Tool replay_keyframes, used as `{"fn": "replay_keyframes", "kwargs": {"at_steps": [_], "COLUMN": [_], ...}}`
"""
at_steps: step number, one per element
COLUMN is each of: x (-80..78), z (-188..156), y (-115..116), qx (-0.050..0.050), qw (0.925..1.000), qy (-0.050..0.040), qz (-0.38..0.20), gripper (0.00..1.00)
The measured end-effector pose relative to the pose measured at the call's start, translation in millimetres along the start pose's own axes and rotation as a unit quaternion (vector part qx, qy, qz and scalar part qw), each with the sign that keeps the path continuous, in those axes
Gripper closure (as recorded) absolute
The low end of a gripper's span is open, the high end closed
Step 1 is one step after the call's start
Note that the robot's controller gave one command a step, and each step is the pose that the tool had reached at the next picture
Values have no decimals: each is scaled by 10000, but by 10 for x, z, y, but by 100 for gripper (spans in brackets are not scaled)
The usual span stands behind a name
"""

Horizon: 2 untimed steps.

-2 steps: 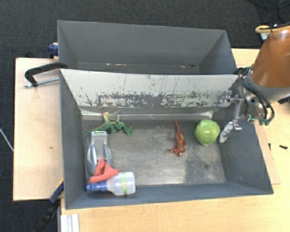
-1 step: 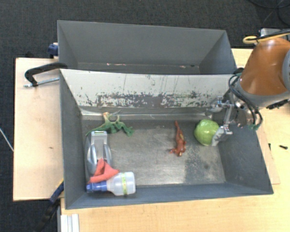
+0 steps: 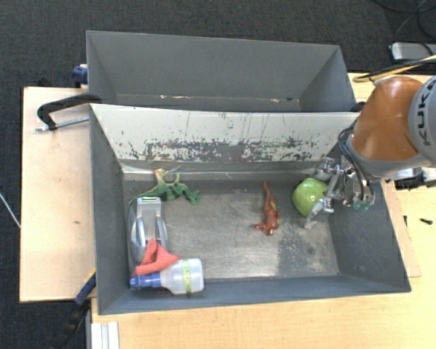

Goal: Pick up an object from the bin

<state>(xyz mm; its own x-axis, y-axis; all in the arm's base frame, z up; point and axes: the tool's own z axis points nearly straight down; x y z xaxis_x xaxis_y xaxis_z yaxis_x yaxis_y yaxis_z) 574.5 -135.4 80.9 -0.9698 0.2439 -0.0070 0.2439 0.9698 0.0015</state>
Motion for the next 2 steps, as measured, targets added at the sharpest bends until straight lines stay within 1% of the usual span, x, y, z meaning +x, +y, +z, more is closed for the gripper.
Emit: {"fn": "replay_keyframes", "kwargs": {"at_steps": [1,2], "x": [0,-9], "z": [0,-509], "y": [0,-39], "qx": [1,4], "qw": [10000,10000], "qy": [-1,10], "qz": [0,65], "gripper": [100,100]}}
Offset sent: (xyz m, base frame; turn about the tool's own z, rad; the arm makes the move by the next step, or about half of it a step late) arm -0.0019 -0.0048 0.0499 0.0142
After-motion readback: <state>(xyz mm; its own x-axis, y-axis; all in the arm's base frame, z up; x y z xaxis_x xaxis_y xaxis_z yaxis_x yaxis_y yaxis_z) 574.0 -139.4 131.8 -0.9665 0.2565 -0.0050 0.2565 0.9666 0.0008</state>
